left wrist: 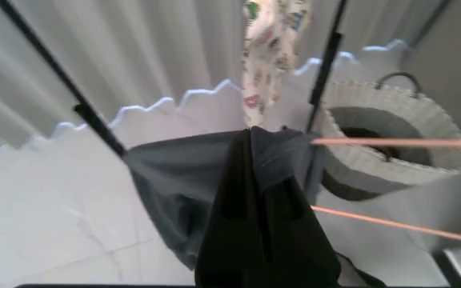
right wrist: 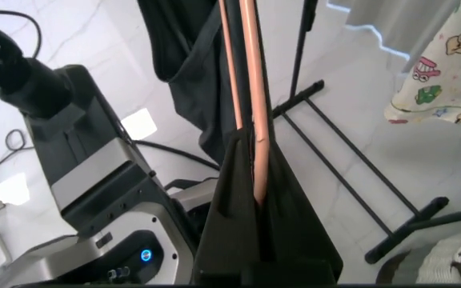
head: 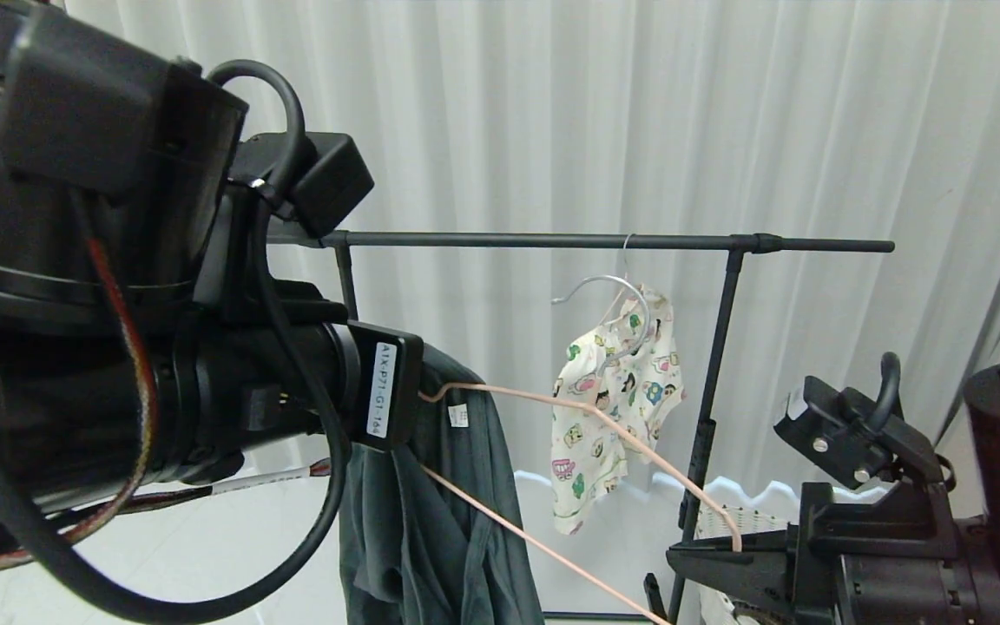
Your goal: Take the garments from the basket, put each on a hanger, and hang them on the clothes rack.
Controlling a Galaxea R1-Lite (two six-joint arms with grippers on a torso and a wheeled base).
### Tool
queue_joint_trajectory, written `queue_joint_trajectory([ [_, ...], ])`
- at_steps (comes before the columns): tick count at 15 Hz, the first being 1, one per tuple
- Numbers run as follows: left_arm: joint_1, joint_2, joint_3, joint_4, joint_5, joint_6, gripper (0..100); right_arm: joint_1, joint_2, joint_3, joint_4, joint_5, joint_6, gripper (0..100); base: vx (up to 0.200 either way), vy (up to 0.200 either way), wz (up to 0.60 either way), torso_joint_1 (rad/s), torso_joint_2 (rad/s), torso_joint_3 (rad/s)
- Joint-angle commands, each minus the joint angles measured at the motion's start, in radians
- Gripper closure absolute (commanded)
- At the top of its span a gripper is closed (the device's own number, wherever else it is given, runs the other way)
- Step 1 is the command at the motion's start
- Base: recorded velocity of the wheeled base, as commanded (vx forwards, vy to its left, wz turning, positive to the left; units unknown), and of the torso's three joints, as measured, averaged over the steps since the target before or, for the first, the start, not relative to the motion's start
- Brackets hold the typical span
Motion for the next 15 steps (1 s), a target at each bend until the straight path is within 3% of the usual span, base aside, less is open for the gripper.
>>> queue_joint_trajectory([
  [1, -0.013, -0.007, -0.013, -0.002, -0.017, -0.001, 100, 0.006, 0.031, -0.018, -0.020, 0.000, 0.004, 100, 0.000, 0.000, 0.00, 0.000, 0.00, 0.000],
  [4, -0.028, 0.059, -0.048, -0.089, -0.019, 0.000, 100, 0.055, 0.089, -0.058, -0.037, 0.000, 0.050, 100, 0.000, 0.000, 0.00, 0.000, 0.00, 0.000],
  [8, -0.045, 0.071, -0.049, -0.091, -0.019, 0.000, 100, 0.068, 0.098, -0.077, -0.039, 0.001, 0.064, 100, 0.000, 0.000, 0.00, 0.000, 0.00, 0.000],
  [15, -0.062, 0.082, -0.112, -0.094, -0.088, -0.001, 100, 0.101, 0.224, -0.184, -0.148, 0.013, 0.193, 100, 0.000, 0.000, 0.00, 0.000, 0.00, 0.000],
])
